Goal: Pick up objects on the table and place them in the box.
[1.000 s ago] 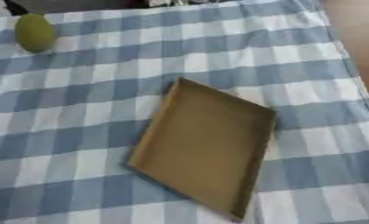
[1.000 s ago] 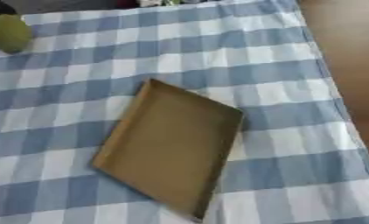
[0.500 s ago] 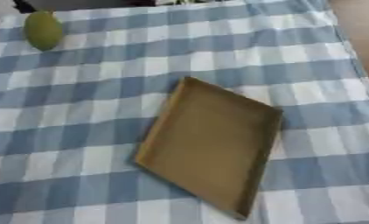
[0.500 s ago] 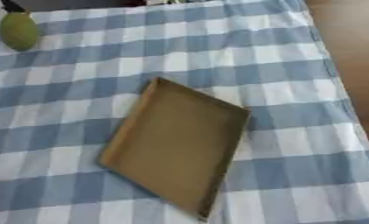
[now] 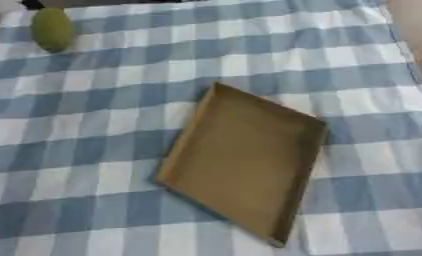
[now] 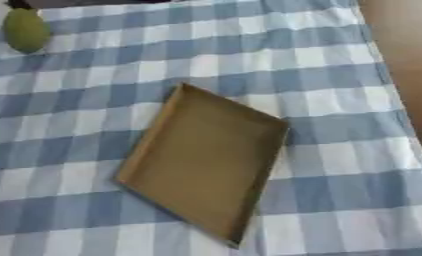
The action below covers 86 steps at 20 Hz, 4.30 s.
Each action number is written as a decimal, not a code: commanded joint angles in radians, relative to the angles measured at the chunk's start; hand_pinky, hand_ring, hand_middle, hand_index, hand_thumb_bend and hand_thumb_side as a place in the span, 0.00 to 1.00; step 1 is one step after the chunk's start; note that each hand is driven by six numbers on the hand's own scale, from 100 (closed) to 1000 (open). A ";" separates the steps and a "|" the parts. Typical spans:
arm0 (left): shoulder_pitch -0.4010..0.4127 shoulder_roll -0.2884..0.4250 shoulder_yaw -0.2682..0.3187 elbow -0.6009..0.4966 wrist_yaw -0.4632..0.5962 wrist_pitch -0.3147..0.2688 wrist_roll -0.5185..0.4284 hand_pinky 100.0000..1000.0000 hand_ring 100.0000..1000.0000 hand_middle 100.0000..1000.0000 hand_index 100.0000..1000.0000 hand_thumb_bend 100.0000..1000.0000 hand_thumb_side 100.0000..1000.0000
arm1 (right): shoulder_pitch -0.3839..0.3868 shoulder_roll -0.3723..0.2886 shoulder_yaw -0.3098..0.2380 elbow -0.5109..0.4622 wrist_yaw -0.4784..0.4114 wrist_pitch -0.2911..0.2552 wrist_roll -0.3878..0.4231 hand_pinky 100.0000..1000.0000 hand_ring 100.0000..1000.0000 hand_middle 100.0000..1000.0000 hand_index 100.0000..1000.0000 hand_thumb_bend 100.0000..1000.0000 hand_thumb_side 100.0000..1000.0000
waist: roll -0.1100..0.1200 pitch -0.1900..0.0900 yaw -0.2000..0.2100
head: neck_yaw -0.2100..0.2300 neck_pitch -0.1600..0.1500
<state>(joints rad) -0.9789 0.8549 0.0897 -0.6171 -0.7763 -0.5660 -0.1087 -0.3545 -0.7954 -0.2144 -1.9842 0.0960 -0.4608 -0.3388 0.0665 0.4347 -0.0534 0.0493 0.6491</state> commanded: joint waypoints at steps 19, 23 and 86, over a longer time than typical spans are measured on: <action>-0.044 0.009 0.041 -0.010 0.072 0.020 0.043 1.00 0.96 0.95 0.95 0.00 0.96 | -0.040 -0.017 -0.013 -0.016 -0.014 -0.002 0.003 0.73 0.72 0.63 0.70 0.00 0.41 | 0.014 0.014 -0.025 | 0.012 -0.072; -0.038 0.016 0.033 0.004 0.071 0.024 0.066 1.00 0.97 0.95 0.95 0.00 0.97 | -0.042 -0.015 -0.016 -0.016 -0.010 0.000 0.003 0.73 0.72 0.63 0.70 0.00 0.41 | 0.018 0.028 -0.022 | 0.015 -0.082; -0.080 0.046 0.053 -0.004 0.122 0.156 0.023 1.00 1.00 0.97 0.95 0.28 1.00 | -0.054 -0.005 0.022 -0.016 -0.030 0.008 0.071 0.73 0.73 0.61 0.69 0.00 0.41 | 0.031 0.070 -0.101 | 0.149 -0.099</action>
<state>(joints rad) -1.0400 0.8518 0.1374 -0.6023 -0.6573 -0.4122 -0.0807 -0.3986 -0.7833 -0.1843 -1.9842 0.0727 -0.4515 -0.2705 0.1020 0.5292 -0.1540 0.1938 0.5664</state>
